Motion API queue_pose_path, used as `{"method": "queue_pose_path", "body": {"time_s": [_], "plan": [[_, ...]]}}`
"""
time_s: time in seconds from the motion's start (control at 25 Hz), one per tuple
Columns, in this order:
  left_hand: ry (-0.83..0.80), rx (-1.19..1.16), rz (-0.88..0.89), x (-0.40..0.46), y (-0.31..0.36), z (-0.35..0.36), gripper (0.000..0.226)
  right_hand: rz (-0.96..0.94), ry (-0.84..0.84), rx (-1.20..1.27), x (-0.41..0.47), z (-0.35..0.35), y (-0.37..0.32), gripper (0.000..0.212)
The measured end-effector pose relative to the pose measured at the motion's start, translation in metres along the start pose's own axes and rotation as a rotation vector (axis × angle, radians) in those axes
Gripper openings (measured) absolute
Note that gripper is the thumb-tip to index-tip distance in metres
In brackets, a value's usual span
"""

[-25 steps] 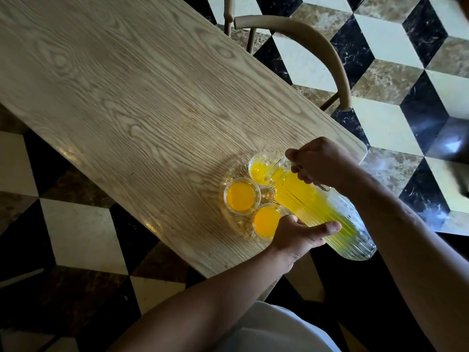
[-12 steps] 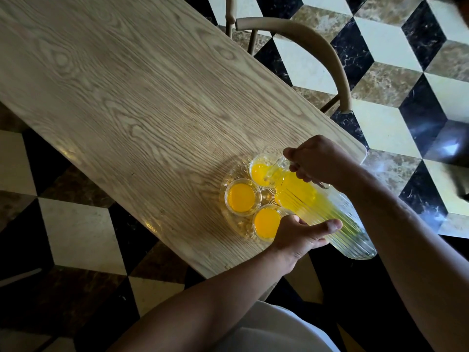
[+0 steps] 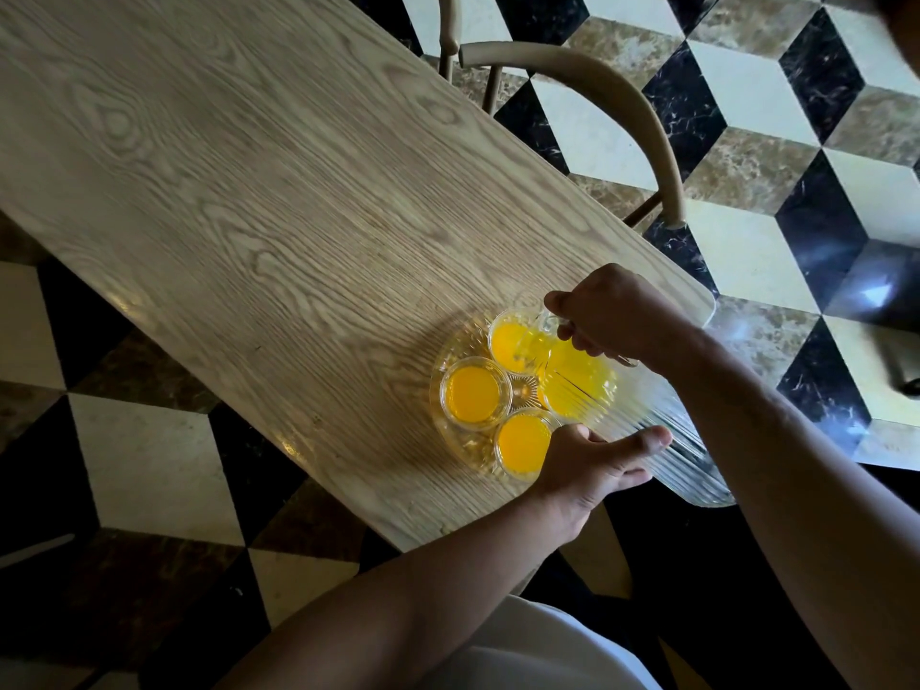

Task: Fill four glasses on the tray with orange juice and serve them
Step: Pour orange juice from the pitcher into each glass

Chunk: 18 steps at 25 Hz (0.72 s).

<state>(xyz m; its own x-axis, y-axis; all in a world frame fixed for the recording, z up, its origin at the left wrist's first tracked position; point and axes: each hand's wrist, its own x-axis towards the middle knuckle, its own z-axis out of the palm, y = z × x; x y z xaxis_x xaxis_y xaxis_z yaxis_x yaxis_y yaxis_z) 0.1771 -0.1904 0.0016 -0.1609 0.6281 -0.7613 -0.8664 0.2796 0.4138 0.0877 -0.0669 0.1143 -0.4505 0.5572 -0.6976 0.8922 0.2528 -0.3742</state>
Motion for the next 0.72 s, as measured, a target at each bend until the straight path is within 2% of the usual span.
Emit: {"method": "queue_pose_path", "body": {"time_s": [0.32,0.52,0.72], "plan": [[-0.027,-0.055,-0.023,0.000,0.006,0.005,0.059,-0.006,-0.025,-0.046,-0.003,-0.002,-0.010,0.042],[-0.042,-0.058,-0.045,-0.004,0.009,0.007,0.048,-0.011,-0.005,-0.081,0.000,-0.003,-0.012,0.043],[-0.067,-0.090,-0.049,-0.008,0.016,0.012,0.048,-0.007,0.004,-0.093,0.002,-0.003,-0.017,0.044]]}}
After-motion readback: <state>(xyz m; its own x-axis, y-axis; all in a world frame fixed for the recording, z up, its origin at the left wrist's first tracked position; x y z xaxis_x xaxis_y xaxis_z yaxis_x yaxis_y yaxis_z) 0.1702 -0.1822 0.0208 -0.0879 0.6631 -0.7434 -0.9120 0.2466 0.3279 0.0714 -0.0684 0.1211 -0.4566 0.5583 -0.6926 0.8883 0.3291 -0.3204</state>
